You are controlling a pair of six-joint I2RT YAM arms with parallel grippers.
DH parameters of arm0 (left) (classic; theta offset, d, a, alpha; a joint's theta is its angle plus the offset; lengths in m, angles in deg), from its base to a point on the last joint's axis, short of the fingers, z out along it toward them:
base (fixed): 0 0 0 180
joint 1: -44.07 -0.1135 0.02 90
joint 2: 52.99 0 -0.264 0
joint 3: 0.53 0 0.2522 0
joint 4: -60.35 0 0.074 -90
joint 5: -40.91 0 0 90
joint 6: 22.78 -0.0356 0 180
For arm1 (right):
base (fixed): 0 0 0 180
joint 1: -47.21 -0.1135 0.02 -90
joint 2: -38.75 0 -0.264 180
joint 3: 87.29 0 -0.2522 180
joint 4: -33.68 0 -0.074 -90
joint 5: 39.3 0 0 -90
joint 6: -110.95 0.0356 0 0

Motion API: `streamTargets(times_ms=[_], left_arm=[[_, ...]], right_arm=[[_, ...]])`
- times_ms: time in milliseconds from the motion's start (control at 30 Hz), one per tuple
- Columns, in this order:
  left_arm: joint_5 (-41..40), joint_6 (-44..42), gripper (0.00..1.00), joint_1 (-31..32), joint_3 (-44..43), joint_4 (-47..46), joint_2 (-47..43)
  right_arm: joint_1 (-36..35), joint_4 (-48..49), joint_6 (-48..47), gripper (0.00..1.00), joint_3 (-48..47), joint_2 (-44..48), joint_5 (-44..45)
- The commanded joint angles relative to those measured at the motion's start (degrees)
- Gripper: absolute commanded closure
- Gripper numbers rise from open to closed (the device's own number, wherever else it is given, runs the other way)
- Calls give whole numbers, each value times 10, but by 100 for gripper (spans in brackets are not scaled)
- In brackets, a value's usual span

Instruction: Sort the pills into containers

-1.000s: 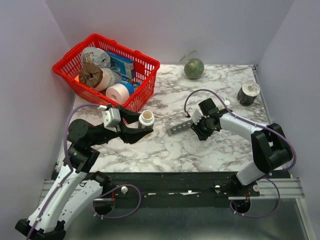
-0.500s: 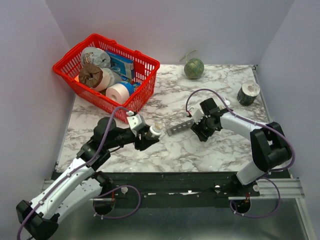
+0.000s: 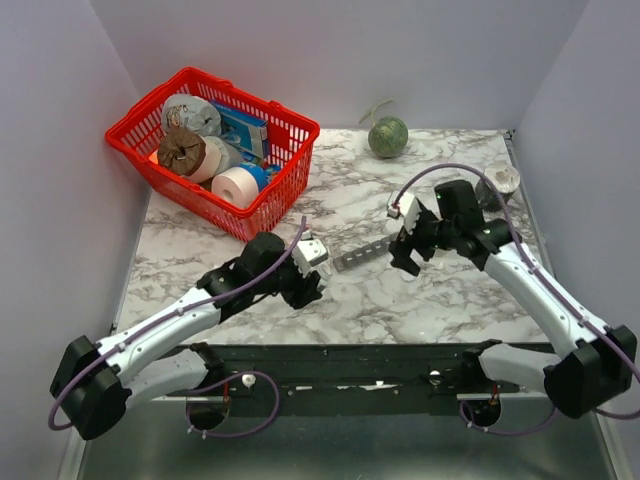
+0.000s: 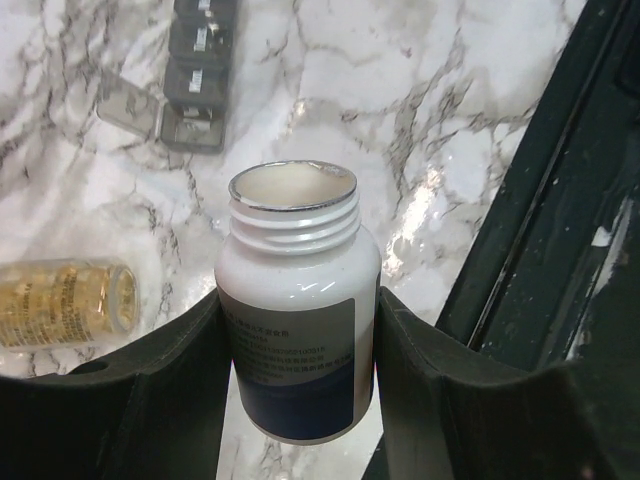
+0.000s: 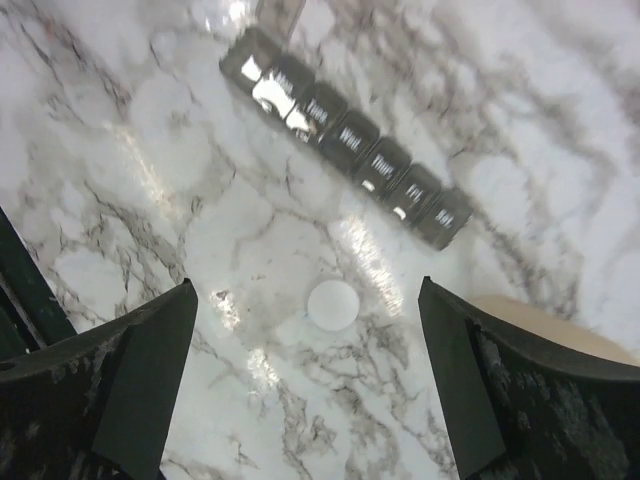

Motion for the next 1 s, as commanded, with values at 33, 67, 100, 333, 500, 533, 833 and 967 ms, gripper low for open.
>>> streamTargets(times_ms=[33,67,100,333,500,533,833,967], left_arm=[[-37,-43,100,3,-19,1,70],[-38,-60,100,3,-24,3,80],[-43,-72,100,4,-29,8,91],[-48,-130,100,3,-64,1,179],[-52,-146,100,3,-96,11,229],[-55,-155,100,3,-111,17,247],[-76,-178,100,3,-207,102,343],[-88,-182,100,3,-240,146,375]], right_arm=[[27,24,28,0,-41,21,-119],[37,16,29,0,-48,14,-152],[49,2,27,0,-52,8,-188],[156,90,132,1,-31,91,-233],[195,159,237,1,-9,135,-138],[208,160,242,1,-7,133,-133],[225,155,250,1,7,139,-144],[229,152,254,1,9,141,-145]])
